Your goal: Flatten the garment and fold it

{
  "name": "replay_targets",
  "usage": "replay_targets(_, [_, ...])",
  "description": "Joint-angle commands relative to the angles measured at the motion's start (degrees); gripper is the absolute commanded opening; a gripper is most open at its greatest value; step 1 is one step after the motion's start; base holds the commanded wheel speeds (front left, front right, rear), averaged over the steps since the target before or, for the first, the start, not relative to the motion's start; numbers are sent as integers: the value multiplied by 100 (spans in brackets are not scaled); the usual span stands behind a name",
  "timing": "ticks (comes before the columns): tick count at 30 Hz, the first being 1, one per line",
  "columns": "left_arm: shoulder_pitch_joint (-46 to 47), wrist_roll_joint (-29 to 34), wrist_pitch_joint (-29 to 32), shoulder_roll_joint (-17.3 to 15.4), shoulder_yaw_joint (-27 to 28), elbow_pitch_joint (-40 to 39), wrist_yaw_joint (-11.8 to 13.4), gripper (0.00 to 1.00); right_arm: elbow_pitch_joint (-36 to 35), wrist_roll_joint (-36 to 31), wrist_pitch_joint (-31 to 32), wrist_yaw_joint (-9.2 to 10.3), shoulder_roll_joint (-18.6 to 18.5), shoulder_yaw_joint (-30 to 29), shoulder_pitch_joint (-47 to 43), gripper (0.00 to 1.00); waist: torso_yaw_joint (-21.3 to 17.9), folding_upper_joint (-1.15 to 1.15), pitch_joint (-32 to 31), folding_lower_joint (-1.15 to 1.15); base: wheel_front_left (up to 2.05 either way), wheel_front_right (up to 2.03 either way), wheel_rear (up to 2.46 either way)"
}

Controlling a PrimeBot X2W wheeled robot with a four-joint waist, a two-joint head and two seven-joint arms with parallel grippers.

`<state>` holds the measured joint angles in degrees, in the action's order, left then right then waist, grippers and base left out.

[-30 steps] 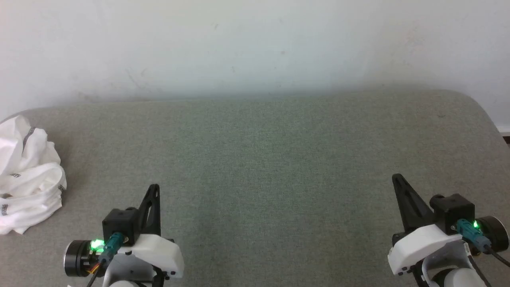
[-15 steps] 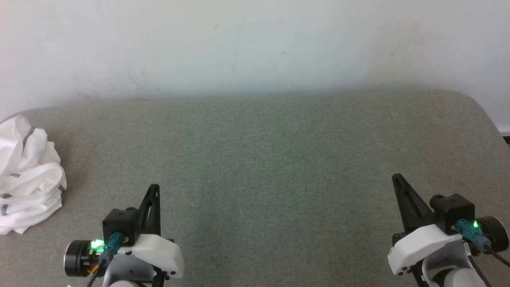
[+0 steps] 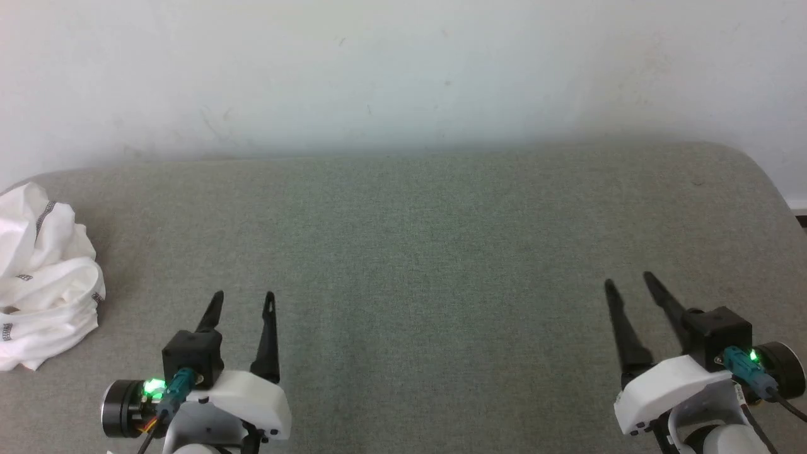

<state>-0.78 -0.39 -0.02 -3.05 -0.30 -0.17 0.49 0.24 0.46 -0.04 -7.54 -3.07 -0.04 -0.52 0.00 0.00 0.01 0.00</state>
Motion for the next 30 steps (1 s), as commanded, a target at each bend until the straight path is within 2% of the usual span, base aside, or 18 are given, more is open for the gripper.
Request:
replay_targets(1, [-15, -8, -30, 0, 4, -11, 1, 100, 4, 26, -29, 0, 0, -35, -9, 100, 1, 0, 1, 0, 0, 0, 0])
replay_targets(30, [-215, -152, -376, 4, 80, -157, 80, 100, 28, 230, -376, 1, 5, -480, -117, 100, 76, 0, 11, 0, 0, 0, 0])
